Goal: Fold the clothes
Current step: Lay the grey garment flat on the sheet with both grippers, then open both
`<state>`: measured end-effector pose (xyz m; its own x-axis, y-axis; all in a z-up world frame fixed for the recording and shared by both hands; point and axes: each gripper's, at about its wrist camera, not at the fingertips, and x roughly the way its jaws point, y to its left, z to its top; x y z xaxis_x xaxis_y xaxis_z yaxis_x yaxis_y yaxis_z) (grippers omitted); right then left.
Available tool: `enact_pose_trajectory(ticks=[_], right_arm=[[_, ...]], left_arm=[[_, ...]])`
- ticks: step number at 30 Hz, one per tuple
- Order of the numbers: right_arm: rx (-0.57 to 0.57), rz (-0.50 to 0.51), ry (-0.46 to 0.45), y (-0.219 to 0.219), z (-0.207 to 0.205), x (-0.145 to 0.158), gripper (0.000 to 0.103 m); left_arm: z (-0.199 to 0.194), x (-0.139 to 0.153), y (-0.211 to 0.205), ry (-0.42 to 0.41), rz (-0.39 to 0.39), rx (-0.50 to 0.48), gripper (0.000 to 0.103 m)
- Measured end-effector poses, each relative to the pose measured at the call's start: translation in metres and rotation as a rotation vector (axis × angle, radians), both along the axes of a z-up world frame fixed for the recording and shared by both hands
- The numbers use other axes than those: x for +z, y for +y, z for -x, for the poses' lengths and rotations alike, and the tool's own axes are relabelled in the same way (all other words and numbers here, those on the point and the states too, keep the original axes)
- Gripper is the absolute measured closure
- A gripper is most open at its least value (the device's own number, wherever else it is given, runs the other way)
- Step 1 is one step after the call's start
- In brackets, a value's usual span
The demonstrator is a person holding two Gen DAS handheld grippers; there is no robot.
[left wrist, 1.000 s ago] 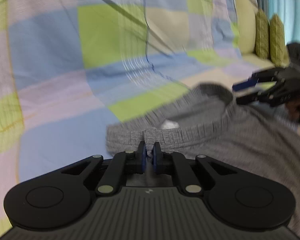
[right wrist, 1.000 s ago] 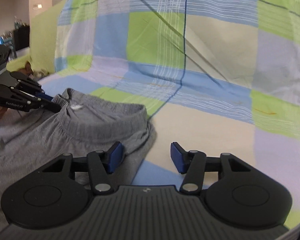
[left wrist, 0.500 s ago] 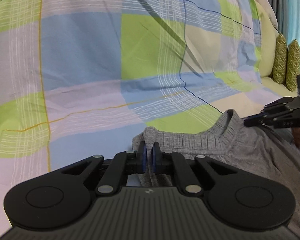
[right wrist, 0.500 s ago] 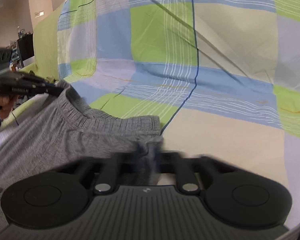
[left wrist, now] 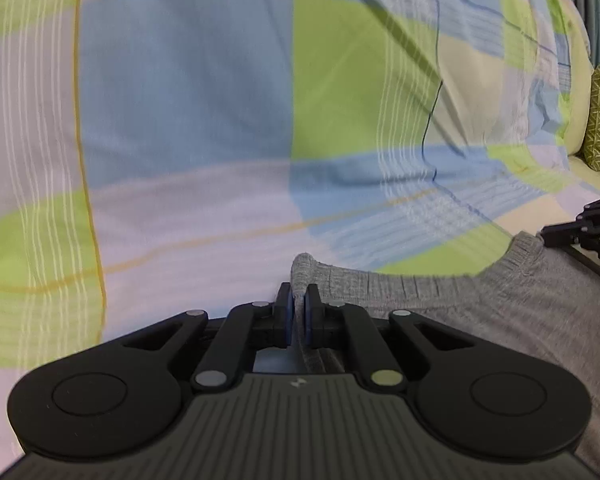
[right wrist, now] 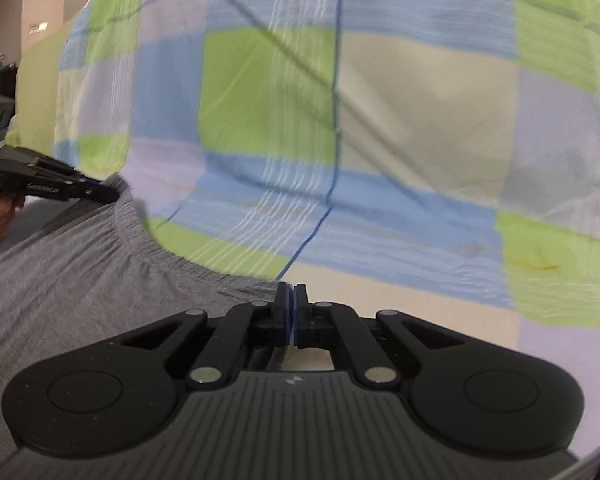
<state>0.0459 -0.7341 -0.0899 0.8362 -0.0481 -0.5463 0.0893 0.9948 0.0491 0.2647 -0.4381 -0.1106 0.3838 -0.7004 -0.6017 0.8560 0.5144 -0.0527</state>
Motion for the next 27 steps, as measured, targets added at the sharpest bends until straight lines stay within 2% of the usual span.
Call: enact_pose_trajectory(ticks=[1, 2, 3, 4, 7, 9, 11, 13, 14, 15, 16, 22, 25, 26, 27], right_arm=[[-0.012, 0.006, -0.011, 0.001, 0.002, 0.001, 0.096], [-0.034, 0.001, -0.03, 0.0, 0.006, 0.003, 0.093], [-0.062, -0.011, -0.053, -0.003, 0.011, 0.005, 0.086], [-0.097, -0.039, -0.072, -0.008, 0.016, 0.008, 0.081], [-0.126, -0.123, -0.057, -0.022, 0.019, 0.006, 0.074], [-0.107, -0.149, -0.036, -0.024, 0.015, 0.003, 0.073], [-0.087, -0.193, -0.027, -0.025, 0.01, -0.001, 0.073], [-0.064, -0.239, 0.021, -0.024, -0.001, -0.007, 0.072], [-0.058, -0.247, 0.045, -0.023, -0.007, -0.009, 0.072], [-0.054, -0.248, 0.061, -0.021, -0.011, -0.011, 0.085], [-0.063, -0.234, 0.056, -0.022, -0.012, -0.01, 0.101], [-0.144, -0.134, -0.016, -0.032, -0.021, 0.002, 0.102], [-0.134, -0.084, 0.034, -0.028, -0.032, -0.006, 0.1], [-0.13, -0.074, 0.053, -0.027, -0.034, -0.009, 0.1], [-0.157, -0.07, 0.037, -0.027, -0.03, -0.006, 0.091]], left_arm=[[-0.001, 0.001, 0.005, 0.001, 0.014, 0.015, 0.08], [-0.001, 0.004, 0.012, -0.001, 0.029, 0.037, 0.067], [-0.001, 0.006, 0.02, 0.002, 0.05, 0.057, 0.058], [-0.001, 0.008, 0.027, 0.015, 0.071, 0.072, 0.056], [0.004, 0.01, 0.039, 0.085, 0.093, 0.067, 0.056], [0.009, 0.006, 0.038, 0.117, 0.068, 0.042, 0.056], [0.013, -0.002, 0.032, 0.112, 0.027, 0.016, 0.056], [0.017, -0.007, 0.025, 0.086, -0.001, 0.0, 0.057], [0.018, -0.008, 0.022, 0.076, -0.008, -0.008, 0.063], [0.018, -0.007, 0.019, 0.071, -0.01, -0.012, 0.085], [0.018, -0.007, 0.016, 0.065, -0.01, -0.015, 0.094], [0.007, -0.007, -0.001, 0.043, -0.01, -0.025, 0.091], [0.003, -0.007, 0.004, 0.05, 0.004, 0.003, 0.073], [0.002, -0.007, 0.006, 0.053, 0.009, 0.014, 0.057], [0.002, -0.005, 0.012, 0.055, 0.017, 0.033, 0.051]])
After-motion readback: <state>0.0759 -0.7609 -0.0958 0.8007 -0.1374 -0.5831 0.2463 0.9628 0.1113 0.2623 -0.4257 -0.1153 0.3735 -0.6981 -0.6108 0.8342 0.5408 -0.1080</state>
